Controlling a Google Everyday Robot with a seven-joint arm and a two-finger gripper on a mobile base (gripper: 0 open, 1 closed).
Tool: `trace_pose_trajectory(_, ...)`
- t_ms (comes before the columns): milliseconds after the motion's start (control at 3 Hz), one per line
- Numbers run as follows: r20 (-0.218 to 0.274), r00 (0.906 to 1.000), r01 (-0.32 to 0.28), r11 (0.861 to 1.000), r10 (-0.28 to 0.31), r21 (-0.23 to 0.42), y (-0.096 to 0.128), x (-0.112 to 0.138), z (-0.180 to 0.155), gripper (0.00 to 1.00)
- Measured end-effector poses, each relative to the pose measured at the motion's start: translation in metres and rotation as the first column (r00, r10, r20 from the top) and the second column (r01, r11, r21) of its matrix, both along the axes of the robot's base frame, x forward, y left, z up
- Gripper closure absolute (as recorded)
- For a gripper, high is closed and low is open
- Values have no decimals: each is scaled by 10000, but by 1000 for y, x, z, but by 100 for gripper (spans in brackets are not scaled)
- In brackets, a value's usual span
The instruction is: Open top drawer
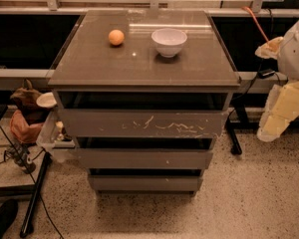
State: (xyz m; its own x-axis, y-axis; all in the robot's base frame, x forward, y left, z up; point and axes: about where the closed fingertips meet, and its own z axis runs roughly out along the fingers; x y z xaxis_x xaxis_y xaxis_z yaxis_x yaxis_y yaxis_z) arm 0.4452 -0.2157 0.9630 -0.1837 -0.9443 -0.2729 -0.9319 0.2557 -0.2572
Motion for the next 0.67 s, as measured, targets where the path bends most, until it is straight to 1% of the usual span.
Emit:
trace_pose_trajectory(333, 353, 9985, -452, 9943, 420, 961, 1, 16, -44, 0)
trace_pose_trajectory(667, 235, 9976, -686, 9821, 655, 1756, 5, 46, -108, 0)
